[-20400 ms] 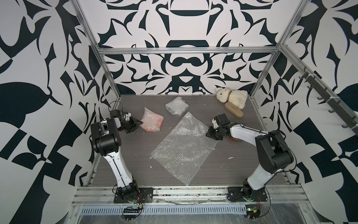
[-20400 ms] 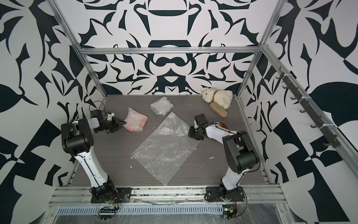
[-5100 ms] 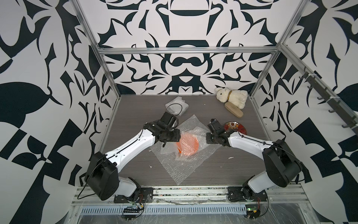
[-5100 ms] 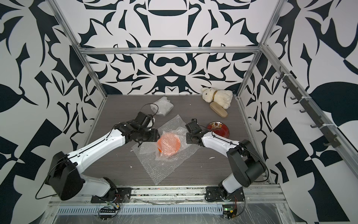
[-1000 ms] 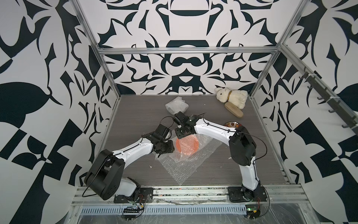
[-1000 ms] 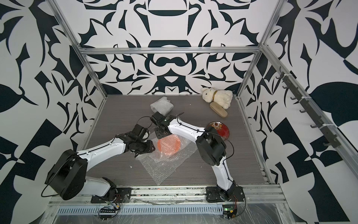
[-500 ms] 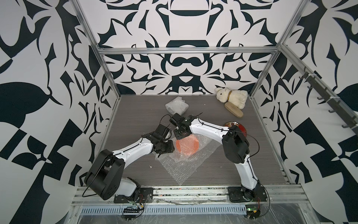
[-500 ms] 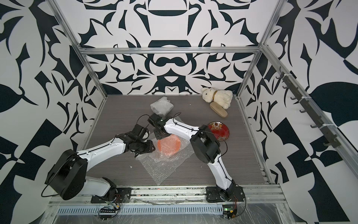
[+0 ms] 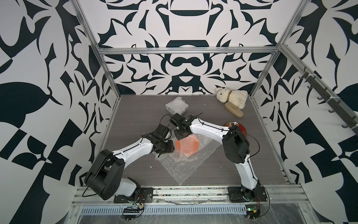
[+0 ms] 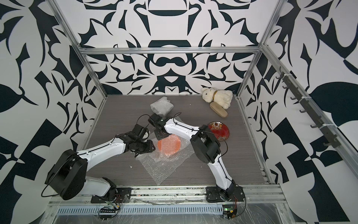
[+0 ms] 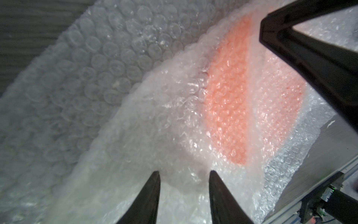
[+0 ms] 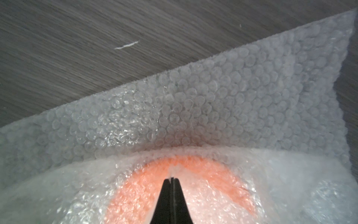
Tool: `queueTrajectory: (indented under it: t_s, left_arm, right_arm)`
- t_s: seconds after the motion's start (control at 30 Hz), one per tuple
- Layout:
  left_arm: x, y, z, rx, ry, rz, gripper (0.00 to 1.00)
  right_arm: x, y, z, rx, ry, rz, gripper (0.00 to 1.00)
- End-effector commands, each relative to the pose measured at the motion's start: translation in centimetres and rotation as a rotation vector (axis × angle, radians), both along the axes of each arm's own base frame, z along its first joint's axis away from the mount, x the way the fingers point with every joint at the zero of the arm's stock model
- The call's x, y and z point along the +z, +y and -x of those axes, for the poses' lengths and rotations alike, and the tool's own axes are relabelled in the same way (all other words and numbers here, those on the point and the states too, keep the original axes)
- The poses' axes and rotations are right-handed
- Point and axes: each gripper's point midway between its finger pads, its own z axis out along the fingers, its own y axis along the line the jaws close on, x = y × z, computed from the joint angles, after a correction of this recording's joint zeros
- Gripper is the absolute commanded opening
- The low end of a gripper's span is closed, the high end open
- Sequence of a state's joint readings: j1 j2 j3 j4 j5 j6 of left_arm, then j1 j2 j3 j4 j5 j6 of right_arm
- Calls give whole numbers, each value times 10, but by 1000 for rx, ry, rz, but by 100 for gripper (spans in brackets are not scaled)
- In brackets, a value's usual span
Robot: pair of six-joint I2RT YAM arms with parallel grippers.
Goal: Unpack dinner plates from bubble wrap
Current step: Unwrap the bubble wrap.
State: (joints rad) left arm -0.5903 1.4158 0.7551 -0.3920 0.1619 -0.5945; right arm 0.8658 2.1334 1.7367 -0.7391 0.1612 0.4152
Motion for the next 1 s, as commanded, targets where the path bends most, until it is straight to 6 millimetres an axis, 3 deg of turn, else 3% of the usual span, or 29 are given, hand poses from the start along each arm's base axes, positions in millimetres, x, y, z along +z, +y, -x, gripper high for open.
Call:
queueTrajectory:
  t_s: [0.0, 0.6, 0.97]
  left_arm:
    - [-2, -1, 1, -8, 9, 4, 44]
    - [-5, 2, 0, 0, 5, -17, 44]
    - [-4, 3, 0, 3, 4, -24, 44]
  right_arm:
    - [34, -1, -1, -6, -68, -50, 0]
    - [58, -36, 29, -25, -92, -98, 0]
    - [59, -69, 57, -53, -78, -100, 0]
